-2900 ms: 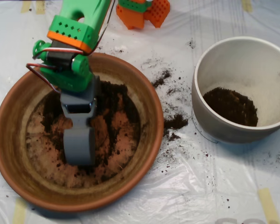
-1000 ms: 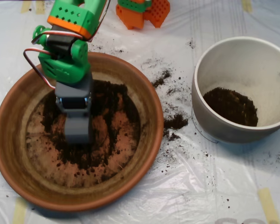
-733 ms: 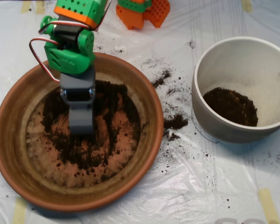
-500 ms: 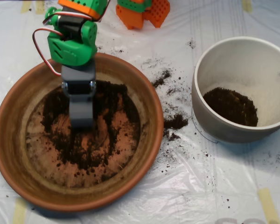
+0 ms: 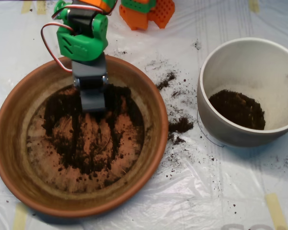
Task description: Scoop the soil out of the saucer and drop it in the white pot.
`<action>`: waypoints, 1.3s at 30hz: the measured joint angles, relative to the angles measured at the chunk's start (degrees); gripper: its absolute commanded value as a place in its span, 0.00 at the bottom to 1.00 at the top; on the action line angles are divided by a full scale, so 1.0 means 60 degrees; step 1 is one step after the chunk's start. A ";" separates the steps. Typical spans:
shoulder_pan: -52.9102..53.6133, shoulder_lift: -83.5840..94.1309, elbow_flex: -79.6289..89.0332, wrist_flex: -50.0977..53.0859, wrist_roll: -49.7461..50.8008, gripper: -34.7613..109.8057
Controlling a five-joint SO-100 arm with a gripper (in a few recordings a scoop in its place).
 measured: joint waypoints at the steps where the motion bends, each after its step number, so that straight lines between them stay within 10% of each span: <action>1: -0.0117 0.0264 0.0000 0.0132 0.0146 0.24; 18: -0.2505 0.3735 -0.1597 0.2666 0.2388 0.24; 39: -0.7734 0.0542 -0.9404 0.7192 0.3721 0.24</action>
